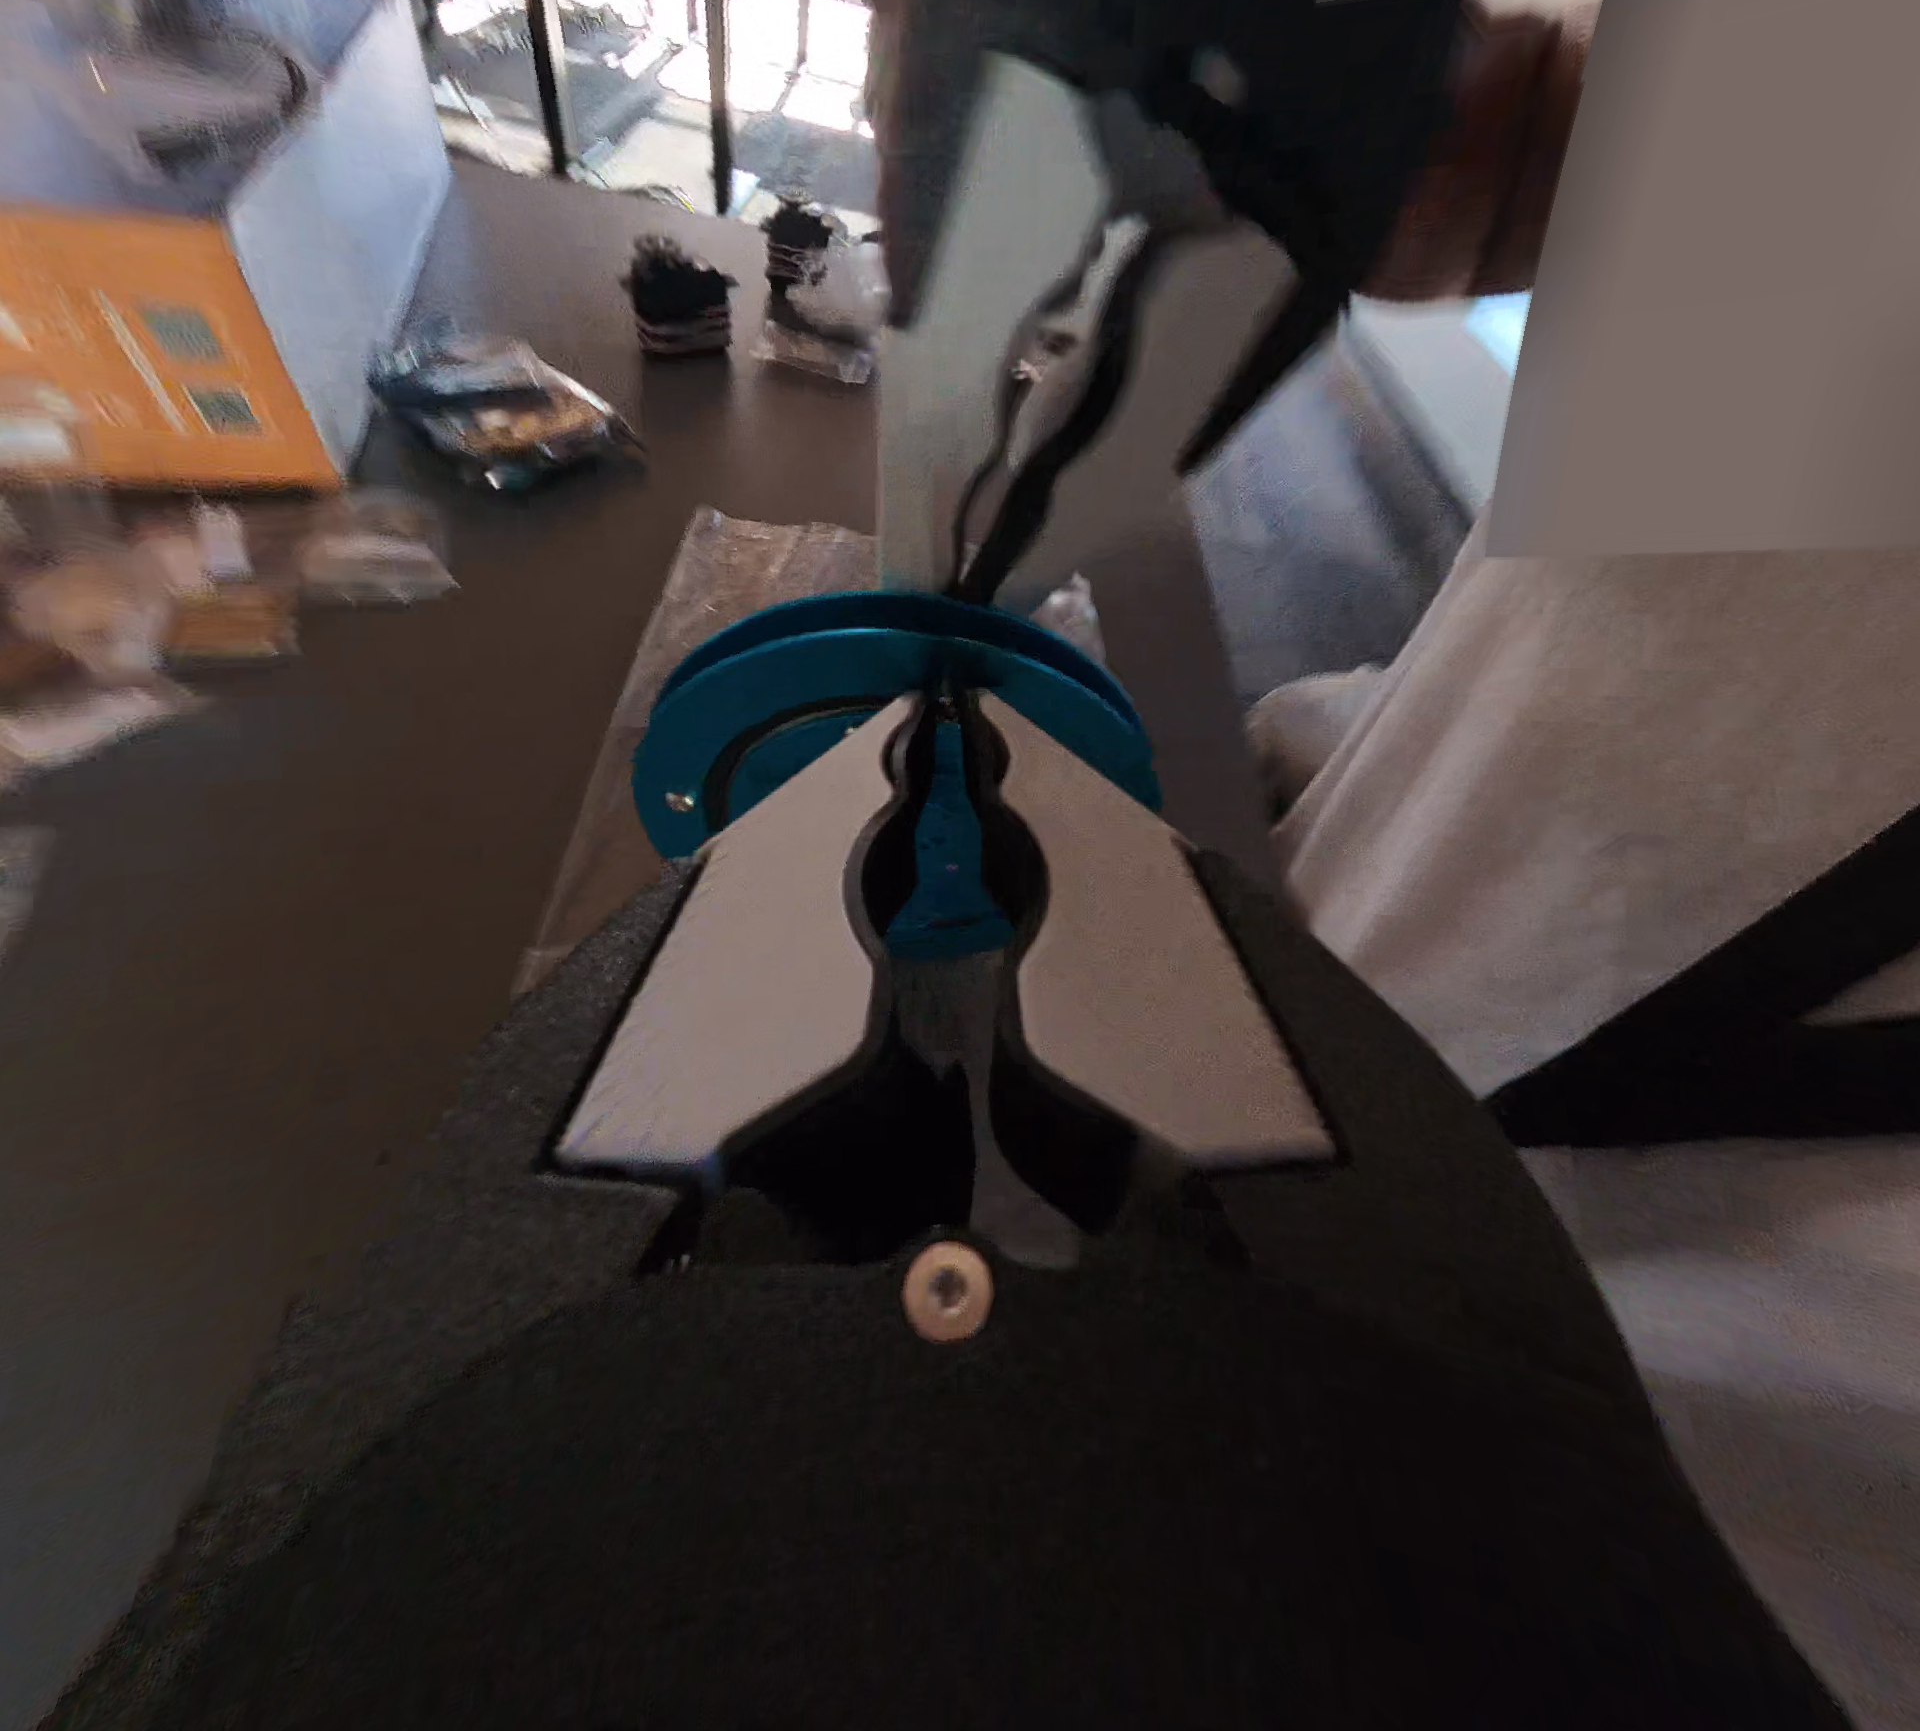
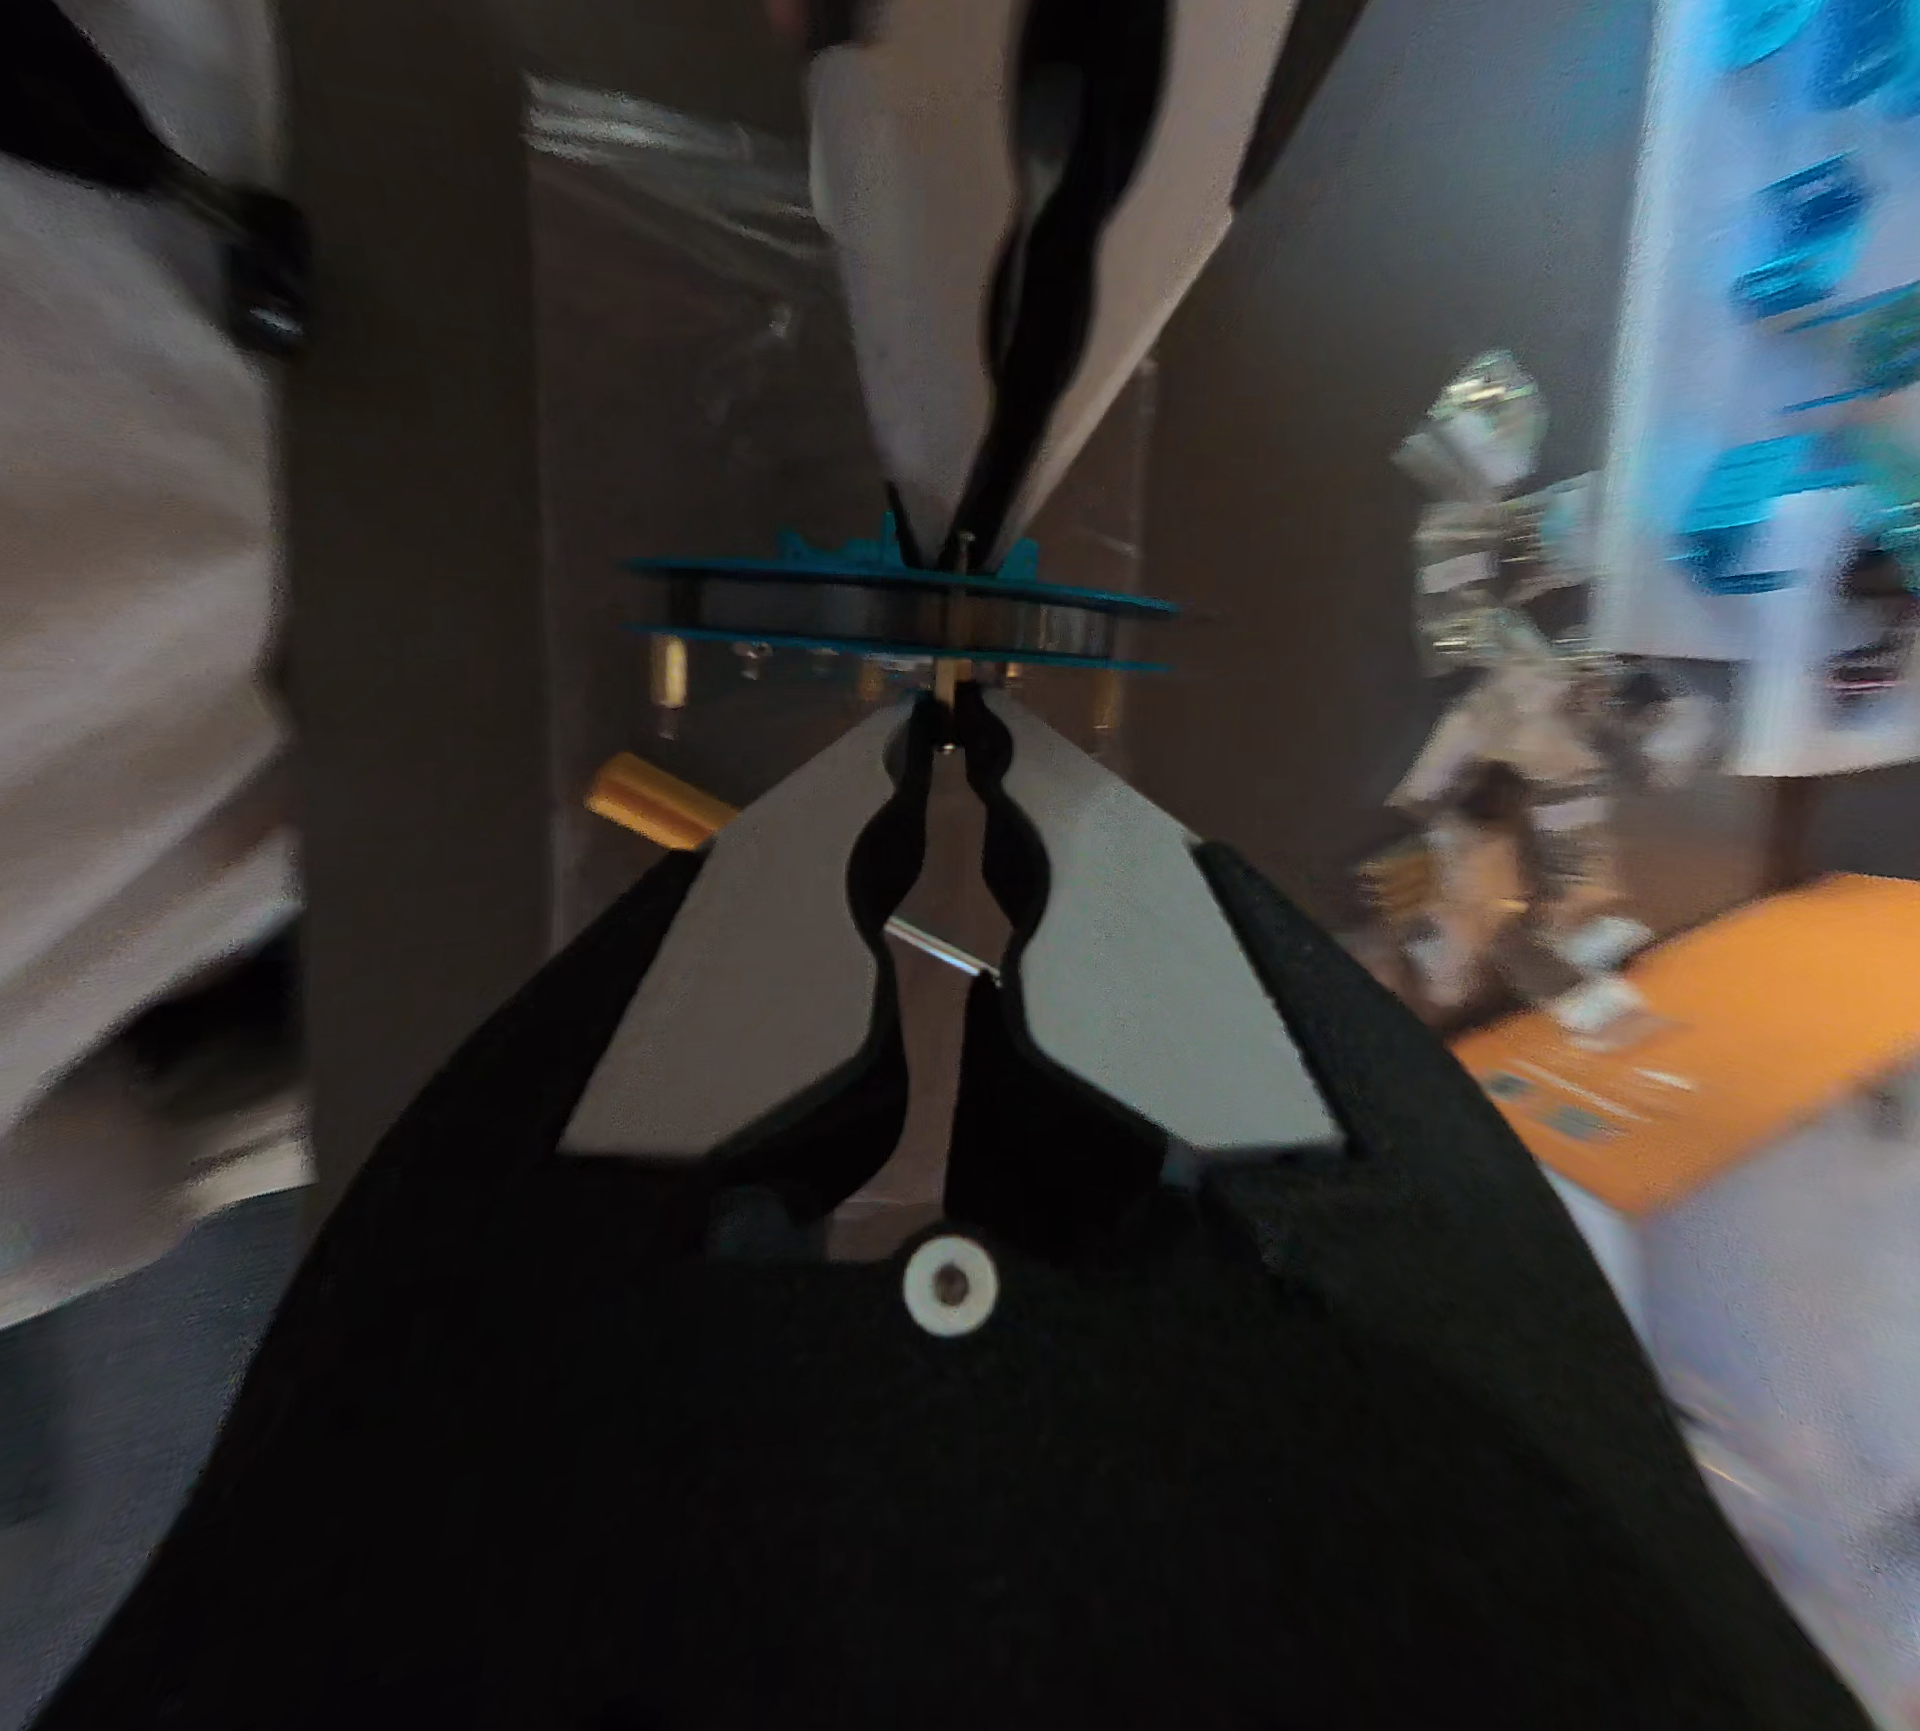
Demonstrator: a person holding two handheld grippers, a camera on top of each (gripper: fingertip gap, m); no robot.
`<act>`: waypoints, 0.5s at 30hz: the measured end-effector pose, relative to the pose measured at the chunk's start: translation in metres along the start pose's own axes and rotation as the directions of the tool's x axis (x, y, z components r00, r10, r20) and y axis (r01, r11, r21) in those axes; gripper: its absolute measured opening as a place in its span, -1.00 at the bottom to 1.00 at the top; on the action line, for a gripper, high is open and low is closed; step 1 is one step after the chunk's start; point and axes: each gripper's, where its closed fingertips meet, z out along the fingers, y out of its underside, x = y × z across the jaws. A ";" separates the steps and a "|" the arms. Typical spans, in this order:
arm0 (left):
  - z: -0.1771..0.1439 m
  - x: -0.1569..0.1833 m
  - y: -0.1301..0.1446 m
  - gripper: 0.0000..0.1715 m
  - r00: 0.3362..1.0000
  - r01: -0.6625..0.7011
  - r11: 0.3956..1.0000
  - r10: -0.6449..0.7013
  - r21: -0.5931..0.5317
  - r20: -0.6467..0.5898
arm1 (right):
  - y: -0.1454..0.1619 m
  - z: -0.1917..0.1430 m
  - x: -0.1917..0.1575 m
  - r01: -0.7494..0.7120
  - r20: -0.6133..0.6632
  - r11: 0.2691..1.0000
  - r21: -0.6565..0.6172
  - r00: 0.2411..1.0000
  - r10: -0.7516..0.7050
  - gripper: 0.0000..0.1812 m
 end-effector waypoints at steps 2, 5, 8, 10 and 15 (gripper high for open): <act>0.002 0.007 0.002 -0.98 0.980 -0.196 0.980 0.196 -0.020 0.040 | -0.001 -0.001 -0.013 -0.186 0.277 0.982 0.020 0.945 0.173 -0.98; 0.005 0.009 0.002 -0.96 0.924 -0.369 0.929 0.371 -0.044 0.090 | -0.004 -0.009 -0.029 -0.518 0.700 0.841 -0.155 0.543 0.463 -0.97; 0.005 0.011 0.002 -0.99 0.892 -0.437 0.897 0.441 -0.062 0.097 | -0.008 -0.014 -0.034 -0.598 0.809 0.745 -0.295 0.259 0.528 -0.95; 0.002 0.009 0.002 -0.98 0.939 -0.335 0.941 0.337 -0.040 0.073 | -0.010 -0.010 -0.031 -0.572 0.769 0.796 -0.196 0.415 0.487 -0.95; -0.002 -0.003 0.000 -0.97 0.999 0.051 0.999 -0.051 0.004 0.003 | -0.006 0.002 -0.011 -0.124 0.195 0.992 0.019 0.974 0.118 -0.78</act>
